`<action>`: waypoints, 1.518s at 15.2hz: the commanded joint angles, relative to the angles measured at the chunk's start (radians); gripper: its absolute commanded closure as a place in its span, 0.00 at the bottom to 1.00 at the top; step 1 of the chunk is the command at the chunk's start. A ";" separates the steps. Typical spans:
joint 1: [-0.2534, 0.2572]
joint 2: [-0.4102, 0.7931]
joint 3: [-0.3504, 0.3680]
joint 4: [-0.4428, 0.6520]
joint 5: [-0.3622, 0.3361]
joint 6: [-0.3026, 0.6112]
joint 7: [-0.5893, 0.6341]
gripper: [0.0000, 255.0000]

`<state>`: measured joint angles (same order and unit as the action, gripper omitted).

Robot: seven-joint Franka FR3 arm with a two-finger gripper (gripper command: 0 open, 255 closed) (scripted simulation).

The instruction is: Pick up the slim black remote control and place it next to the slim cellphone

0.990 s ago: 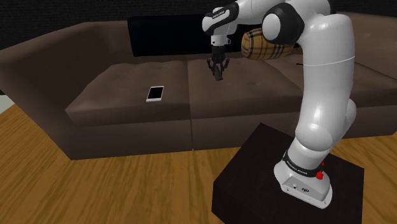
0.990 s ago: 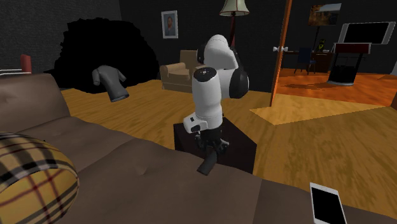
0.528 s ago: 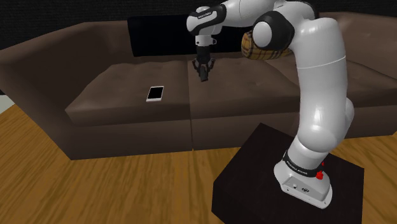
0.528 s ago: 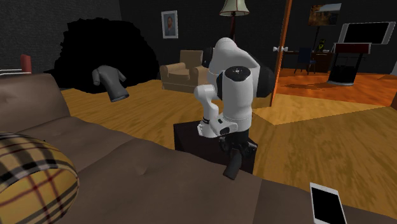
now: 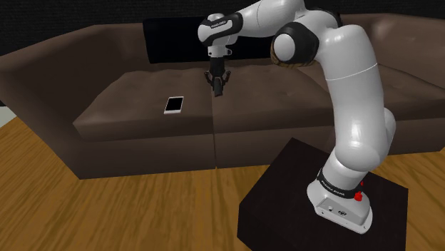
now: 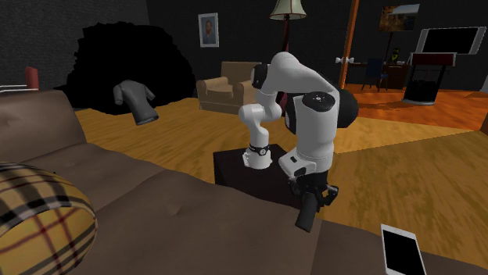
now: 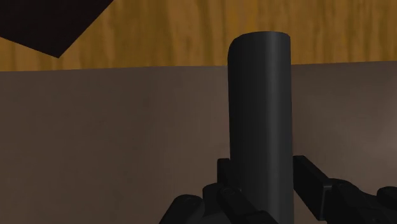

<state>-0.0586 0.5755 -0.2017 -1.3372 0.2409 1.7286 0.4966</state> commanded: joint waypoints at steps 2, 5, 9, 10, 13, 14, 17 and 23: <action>0.003 0.006 0.002 -0.030 0.003 0.037 -0.003 1.00; 0.004 0.017 0.003 -0.053 0.006 0.070 -0.009 1.00; 0.005 0.035 0.006 -0.079 0.011 0.113 -0.017 1.00; 0.005 0.041 0.006 -0.087 0.013 0.126 -0.019 1.00; 0.005 0.041 0.006 -0.087 0.013 0.126 -0.019 1.00; 0.005 0.041 0.006 -0.087 0.013 0.126 -0.019 1.00; 0.005 0.041 0.006 -0.087 0.013 0.126 -0.019 1.00; 0.005 0.041 0.006 -0.087 0.013 0.126 -0.019 0.00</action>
<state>-0.0538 0.6162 -0.1952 -1.4238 0.2538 1.8545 0.4774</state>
